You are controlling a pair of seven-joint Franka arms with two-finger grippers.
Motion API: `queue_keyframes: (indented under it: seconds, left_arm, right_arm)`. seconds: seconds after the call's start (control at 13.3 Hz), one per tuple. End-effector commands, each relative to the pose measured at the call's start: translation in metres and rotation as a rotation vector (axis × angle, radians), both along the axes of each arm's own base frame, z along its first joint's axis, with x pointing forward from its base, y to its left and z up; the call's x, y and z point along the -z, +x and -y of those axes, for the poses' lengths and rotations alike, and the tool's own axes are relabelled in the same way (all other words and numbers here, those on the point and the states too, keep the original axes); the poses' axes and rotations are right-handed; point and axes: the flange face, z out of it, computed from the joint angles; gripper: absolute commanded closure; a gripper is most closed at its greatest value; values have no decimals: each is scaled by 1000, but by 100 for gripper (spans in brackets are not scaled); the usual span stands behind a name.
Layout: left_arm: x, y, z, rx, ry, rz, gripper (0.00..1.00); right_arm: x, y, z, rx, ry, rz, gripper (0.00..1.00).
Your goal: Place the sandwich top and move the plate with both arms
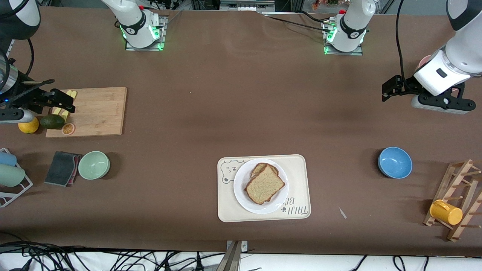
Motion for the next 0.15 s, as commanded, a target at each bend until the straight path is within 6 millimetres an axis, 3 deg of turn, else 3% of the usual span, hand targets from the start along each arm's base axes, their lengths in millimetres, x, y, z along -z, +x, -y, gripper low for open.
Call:
queue_keyframes:
  seconds: [0.0, 0.08]
  left_arm:
    - [-1, -5, 0, -11, 34, 6, 0]
    - [1, -4, -1, -13, 34, 3, 0]
  right_arm:
    - [-5, -1, -1, -14, 4, 10, 0]
    - [-5, -1, -1, -14, 4, 10, 0]
